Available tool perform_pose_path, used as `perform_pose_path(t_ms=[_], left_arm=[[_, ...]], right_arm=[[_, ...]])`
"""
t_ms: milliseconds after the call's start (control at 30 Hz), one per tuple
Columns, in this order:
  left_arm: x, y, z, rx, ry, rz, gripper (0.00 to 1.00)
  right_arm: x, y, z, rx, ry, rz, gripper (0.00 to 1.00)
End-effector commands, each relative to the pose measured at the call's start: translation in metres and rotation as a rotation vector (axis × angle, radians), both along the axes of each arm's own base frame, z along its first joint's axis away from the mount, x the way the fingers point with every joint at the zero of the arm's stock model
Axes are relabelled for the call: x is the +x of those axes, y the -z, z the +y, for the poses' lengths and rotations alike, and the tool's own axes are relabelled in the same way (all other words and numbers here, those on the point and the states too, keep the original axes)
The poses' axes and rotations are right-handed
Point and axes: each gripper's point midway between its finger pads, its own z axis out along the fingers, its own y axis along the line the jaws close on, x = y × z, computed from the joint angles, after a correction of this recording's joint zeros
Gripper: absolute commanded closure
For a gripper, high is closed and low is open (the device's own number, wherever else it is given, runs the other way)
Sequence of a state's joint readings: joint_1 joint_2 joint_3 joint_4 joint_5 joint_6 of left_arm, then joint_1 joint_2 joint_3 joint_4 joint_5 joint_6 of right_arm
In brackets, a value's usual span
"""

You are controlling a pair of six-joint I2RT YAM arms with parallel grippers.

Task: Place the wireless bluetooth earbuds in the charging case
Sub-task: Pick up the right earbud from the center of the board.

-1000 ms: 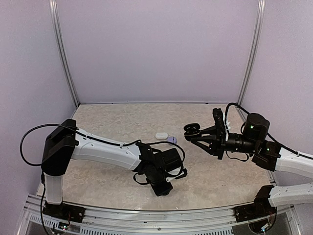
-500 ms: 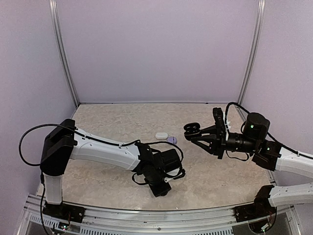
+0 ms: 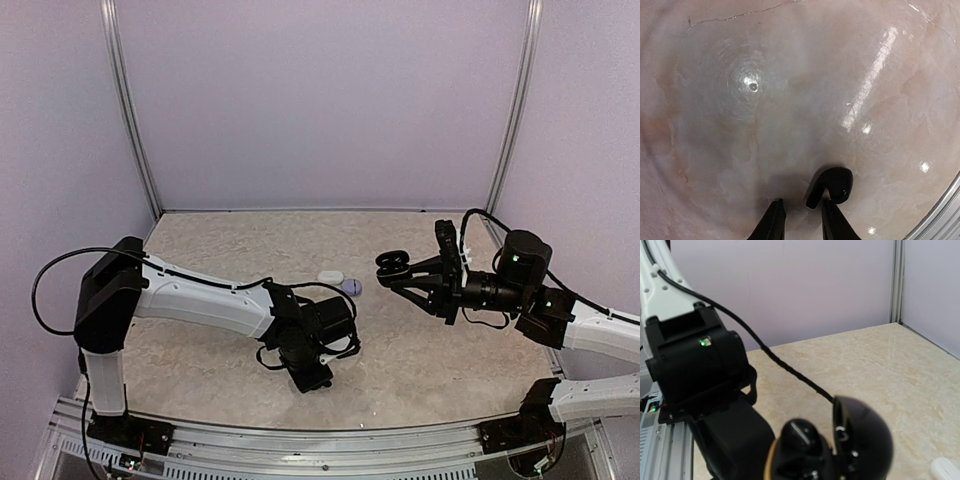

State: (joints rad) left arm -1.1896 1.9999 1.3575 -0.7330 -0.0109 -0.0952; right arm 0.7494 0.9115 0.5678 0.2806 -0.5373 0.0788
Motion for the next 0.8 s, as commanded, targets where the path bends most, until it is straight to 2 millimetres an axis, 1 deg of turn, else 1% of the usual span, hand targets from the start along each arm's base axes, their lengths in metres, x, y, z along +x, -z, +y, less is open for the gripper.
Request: perform_pose_path(t_ms=[0, 67, 133, 267, 367, 467, 567, 767], left_arm=[[-0.010, -0.002, 0.010, 0.051, 0.060, 0.015, 0.68], [-0.012, -0.006, 0.005, 0.053, 0.080, 0.015, 0.67], [-0.018, -0.007, -0.002, 0.056, 0.106, 0.037, 0.66], [-0.014, -0.010, -0.010, 0.071, 0.122, 0.033, 0.64], [-0.013, -0.007, -0.013, 0.093, 0.128, 0.036, 0.64], [-0.012, -0.006, -0.023, 0.084, 0.159, 0.042, 0.66], [-0.006, -0.007, -0.030, 0.076, 0.159, 0.023, 0.68], [-0.003, 0.004, -0.034, 0.090, 0.161, 0.042, 0.73]], right_arm=[[0.003, -0.018, -0.003, 0.025, 0.013, -0.034, 1.00], [0.003, -0.018, -0.003, 0.025, 0.013, -0.034, 1.00], [0.003, -0.018, -0.003, 0.024, 0.012, -0.032, 1.00], [0.003, -0.018, -0.003, 0.020, 0.013, -0.032, 1.00], [0.003, -0.017, -0.003, 0.017, 0.014, -0.027, 1.00], [0.003, -0.019, -0.004, 0.021, 0.020, -0.031, 1.00], [0.003, -0.020, -0.005, 0.022, 0.025, -0.035, 1.00], [0.002, -0.020, -0.008, 0.014, 0.033, -0.040, 1.00]])
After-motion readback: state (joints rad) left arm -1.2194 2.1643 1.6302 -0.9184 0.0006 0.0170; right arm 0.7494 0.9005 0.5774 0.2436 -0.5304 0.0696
